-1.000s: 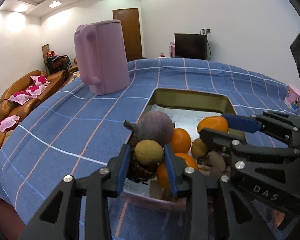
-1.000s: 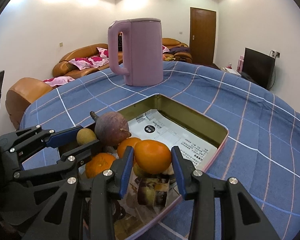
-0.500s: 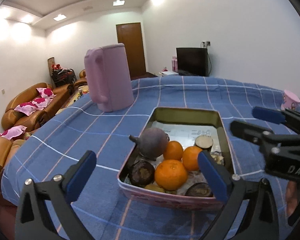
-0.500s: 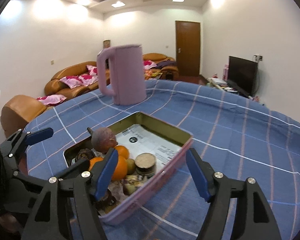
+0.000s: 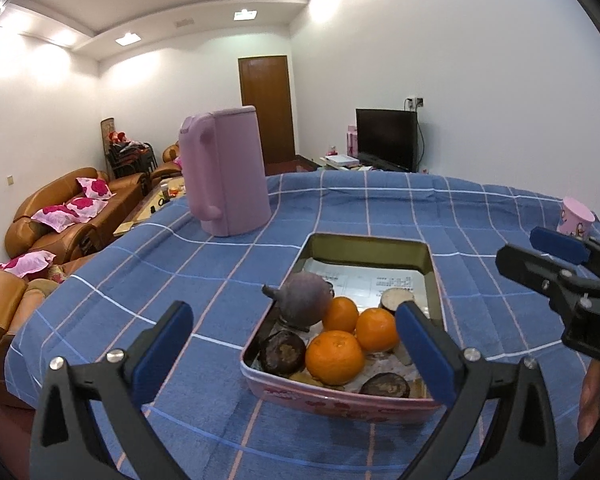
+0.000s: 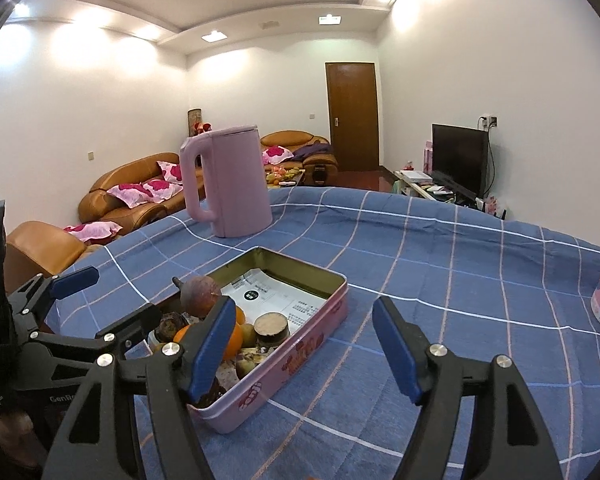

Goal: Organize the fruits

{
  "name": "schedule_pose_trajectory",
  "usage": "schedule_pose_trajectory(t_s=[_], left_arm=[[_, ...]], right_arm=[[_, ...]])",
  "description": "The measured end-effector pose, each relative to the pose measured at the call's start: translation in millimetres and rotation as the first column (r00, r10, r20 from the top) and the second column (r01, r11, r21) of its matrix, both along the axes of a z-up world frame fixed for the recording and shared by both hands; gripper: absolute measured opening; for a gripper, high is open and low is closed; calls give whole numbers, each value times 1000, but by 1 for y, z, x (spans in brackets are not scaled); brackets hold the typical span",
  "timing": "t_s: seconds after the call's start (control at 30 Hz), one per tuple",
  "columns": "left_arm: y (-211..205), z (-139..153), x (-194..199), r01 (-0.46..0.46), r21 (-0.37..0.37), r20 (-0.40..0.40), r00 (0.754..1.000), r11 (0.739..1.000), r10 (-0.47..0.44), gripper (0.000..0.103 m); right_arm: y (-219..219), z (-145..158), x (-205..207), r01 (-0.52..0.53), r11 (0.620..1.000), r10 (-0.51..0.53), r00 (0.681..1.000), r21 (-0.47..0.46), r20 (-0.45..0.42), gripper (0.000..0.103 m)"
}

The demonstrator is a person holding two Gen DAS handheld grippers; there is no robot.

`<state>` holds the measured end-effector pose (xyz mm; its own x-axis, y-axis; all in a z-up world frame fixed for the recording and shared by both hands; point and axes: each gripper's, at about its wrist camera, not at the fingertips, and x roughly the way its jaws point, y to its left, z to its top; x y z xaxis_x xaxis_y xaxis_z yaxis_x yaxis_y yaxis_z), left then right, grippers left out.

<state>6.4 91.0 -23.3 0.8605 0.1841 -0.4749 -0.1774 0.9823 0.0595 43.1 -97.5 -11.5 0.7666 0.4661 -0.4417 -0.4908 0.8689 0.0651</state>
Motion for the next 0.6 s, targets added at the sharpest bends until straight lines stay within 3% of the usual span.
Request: schedule_pose_trajectory(t_s=[0.6], left_arm=[[-6, 0, 2, 5, 0, -11, 1000, 1000, -5, 103]], right_arm=[[-13, 0, -8, 11, 1000, -11, 1000, 23, 17, 73]])
